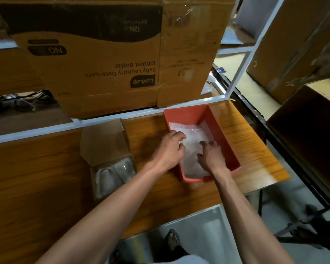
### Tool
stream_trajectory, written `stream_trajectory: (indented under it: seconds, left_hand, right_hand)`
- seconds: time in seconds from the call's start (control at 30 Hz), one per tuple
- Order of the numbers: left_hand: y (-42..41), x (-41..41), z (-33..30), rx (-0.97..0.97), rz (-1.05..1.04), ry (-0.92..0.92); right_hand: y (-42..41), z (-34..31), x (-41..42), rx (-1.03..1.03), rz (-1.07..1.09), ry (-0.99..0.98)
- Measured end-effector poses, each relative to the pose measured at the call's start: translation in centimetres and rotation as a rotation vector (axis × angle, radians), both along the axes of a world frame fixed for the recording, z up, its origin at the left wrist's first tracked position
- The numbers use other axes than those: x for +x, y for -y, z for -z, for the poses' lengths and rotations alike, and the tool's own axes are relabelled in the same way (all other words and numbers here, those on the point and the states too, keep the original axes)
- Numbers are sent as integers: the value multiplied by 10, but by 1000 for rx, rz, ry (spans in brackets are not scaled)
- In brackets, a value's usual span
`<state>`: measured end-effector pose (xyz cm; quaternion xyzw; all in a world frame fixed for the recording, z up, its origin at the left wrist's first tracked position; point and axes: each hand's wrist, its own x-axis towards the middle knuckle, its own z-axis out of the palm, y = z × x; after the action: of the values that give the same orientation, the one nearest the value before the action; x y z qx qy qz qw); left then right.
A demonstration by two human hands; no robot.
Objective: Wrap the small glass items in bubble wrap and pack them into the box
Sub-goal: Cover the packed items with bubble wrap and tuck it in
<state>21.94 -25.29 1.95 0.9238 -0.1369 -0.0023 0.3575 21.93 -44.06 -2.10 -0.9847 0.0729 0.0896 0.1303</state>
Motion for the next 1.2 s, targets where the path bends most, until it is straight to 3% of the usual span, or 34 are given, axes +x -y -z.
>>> stream_trajectory:
  seconds: [0.1, 0.4, 0.57, 0.77, 0.87, 1.03, 1.2]
  left_hand:
    - [28, 23, 11, 136, 39, -101]
    - [71, 71, 28, 374, 2, -344]
    - [74, 87, 37, 245, -98, -427]
    - [68, 100, 40, -19, -243, -283]
    - [63, 104, 32, -72, -185, -235]
    - [52, 104, 26, -194, 36, -284]
    - [39, 101, 13, -375, 4, -266]
  right_hand:
    - [19, 17, 5, -6, 21, -85]
    - [37, 22, 30, 114, 132, -45]
    - [41, 22, 37, 148, 161, -74]
    - [39, 10, 37, 325, 134, 94]
    - [40, 0, 40, 420, 49, 145]
    - [51, -29, 48, 805, -8, -59]
    - [57, -44, 48, 1194, 36, -99]
